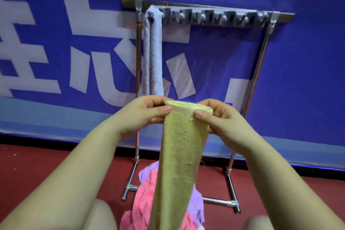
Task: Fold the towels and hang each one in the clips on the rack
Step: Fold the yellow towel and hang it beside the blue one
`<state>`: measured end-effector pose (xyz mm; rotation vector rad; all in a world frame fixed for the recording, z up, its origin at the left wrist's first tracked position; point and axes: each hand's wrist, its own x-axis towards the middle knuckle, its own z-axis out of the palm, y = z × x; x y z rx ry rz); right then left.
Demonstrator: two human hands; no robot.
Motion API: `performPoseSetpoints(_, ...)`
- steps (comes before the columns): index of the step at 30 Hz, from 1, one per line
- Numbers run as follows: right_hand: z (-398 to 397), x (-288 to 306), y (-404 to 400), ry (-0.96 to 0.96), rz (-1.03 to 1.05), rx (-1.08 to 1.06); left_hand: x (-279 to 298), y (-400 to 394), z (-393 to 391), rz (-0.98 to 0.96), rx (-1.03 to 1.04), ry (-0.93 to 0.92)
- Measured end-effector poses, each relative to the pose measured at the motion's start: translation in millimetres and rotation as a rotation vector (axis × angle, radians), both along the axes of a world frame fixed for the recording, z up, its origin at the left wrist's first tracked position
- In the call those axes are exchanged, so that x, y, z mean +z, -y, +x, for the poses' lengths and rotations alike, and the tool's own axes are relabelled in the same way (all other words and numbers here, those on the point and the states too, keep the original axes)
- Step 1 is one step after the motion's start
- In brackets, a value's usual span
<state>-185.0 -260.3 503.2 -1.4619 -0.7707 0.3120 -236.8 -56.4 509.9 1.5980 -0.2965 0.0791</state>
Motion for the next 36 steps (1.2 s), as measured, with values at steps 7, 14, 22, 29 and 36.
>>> performPoseSetpoints(7, 2.6, 88.2, -12.3, 0.172, -0.013, -0.075, 48.2, 7.9, 15.7, -0.253, -0.01, 0.038)
performPoseSetpoints(14, 16.0, 135.6, -6.8, 0.18, -0.078, -0.167, 35.6, 22.7, 20.1, -0.143, -0.055, -0.086)
performPoseSetpoints(22, 61.4, 115.8, 9.7, -0.091, -0.099, -0.334, 30.8, 42.6, 19.8, -0.101, -0.075, -0.106)
performPoseSetpoints(29, 71.3, 2.3, 16.2, -0.565, 0.009, -0.12, 37.9, 53.8, 24.8, -0.222, -0.092, -0.184)
performPoseSetpoints(36, 15.8, -69.3, 26.3, -0.697, 0.099, 0.417, 35.0, 51.0, 32.9, -0.26, 0.001, -0.235)
